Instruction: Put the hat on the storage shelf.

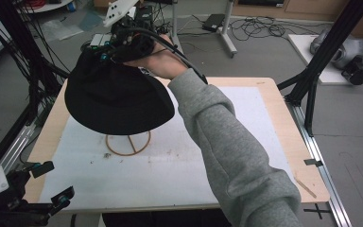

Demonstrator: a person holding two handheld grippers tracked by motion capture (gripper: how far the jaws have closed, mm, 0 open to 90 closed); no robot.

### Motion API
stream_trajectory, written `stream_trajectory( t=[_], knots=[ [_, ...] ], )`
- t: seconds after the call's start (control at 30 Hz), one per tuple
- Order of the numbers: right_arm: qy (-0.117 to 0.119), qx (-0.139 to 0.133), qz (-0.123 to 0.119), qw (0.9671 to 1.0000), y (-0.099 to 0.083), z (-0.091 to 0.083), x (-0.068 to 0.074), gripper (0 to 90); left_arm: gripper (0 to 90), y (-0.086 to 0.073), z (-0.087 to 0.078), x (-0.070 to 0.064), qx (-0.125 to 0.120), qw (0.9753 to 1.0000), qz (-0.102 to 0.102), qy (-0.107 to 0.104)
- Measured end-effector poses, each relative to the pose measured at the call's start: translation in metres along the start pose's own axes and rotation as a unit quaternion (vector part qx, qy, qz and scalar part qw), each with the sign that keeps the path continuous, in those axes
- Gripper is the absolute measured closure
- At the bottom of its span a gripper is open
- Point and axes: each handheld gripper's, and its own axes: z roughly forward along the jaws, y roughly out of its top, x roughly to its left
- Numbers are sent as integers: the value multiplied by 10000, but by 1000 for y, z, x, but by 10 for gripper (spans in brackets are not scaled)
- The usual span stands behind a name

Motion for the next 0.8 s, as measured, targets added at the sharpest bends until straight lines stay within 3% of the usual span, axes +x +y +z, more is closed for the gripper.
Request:
stream_trajectory(
  t=[0.23,0.5,0.8],
  knots=[
    [-6,22,72,10000,-11,10,1,842,18,-1,2,1,16,10000,-24,-12],
    [69,-89,354,9993,-30,21,1,842,18,-2,4,2,36,10000,-32,-30],
    [229,178,410,9987,-44,42,5,840,18,1,7,-1,62,9999,13,-87]
  ],
)
